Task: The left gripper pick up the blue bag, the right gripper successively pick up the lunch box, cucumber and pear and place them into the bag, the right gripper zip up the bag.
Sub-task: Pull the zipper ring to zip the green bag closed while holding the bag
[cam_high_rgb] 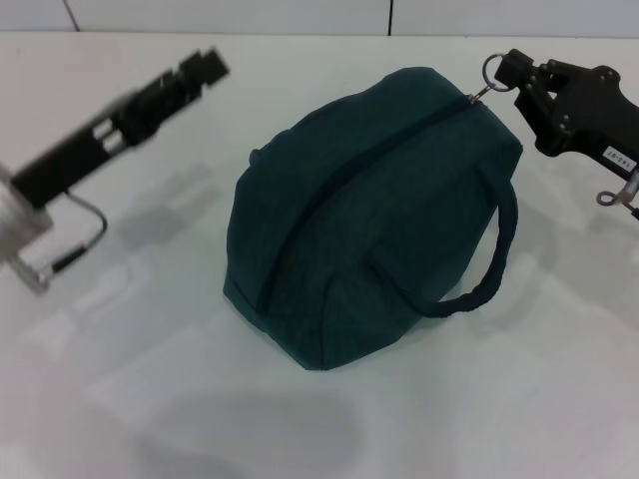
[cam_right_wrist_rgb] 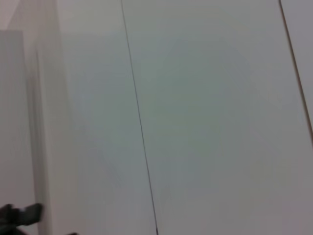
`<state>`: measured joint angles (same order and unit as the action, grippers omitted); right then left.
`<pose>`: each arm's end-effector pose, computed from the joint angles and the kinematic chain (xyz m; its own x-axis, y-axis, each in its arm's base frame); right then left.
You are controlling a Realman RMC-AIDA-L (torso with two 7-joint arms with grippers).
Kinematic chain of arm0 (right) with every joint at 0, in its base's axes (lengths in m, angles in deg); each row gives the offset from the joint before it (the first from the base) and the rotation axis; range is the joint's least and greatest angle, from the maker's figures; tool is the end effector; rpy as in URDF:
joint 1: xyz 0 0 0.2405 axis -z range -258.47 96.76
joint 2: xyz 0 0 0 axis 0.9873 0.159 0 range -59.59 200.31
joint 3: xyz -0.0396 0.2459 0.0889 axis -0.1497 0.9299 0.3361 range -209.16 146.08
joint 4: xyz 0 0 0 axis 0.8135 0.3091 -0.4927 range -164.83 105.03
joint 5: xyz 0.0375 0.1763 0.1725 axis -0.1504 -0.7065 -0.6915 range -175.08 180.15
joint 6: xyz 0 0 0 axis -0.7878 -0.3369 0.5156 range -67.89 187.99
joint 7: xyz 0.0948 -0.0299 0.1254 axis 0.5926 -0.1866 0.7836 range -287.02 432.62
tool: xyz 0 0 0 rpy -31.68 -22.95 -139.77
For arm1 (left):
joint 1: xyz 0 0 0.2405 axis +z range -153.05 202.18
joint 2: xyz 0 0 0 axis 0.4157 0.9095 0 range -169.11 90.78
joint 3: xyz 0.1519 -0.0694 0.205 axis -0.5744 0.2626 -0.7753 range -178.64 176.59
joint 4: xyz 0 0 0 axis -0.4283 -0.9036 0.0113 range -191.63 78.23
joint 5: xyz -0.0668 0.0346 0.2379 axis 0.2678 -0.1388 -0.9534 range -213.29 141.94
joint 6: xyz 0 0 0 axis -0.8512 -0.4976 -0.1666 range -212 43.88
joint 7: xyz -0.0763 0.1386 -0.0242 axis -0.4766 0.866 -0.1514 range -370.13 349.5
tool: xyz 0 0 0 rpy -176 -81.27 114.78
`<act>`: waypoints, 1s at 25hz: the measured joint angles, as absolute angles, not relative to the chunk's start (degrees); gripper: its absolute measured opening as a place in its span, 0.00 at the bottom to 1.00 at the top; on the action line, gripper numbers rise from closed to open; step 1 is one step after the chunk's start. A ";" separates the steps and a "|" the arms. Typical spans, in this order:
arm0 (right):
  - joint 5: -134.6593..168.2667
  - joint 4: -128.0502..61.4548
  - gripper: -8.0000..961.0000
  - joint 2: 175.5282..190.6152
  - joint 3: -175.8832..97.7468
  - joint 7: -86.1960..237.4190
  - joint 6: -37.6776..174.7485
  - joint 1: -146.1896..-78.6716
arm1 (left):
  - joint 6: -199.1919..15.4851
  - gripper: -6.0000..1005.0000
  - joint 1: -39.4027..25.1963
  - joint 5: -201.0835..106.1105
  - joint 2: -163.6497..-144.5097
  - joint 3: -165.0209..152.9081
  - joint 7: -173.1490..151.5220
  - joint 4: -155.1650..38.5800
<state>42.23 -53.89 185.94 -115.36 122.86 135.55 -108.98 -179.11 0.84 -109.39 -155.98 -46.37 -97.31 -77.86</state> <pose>0.2428 0.3975 -0.0337 0.5726 0.0185 -0.8197 -0.4878 -0.7958 -0.3588 -0.2945 0.3453 0.0118 0.1545 0.3928 0.9066 0.6975 -0.6932 0.1815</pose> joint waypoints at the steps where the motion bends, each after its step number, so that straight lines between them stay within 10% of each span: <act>1: 42.23 -53.88 0.02 185.94 -115.37 122.55 135.56 -108.98 | -178.37 0.64 0.25 -109.97 -155.74 -46.42 -98.29 -78.19; 11: 42.30 -54.30 0.02 185.86 -115.47 121.30 136.10 -109.09 | -173.66 0.86 -10.80 -128.37 -152.18 -46.70 -115.55 -87.24; 25: 42.36 -53.85 0.02 186.06 -116.21 120.44 136.43 -109.81 | -173.56 0.86 -19.66 -143.30 -154.09 -47.10 -127.45 -92.76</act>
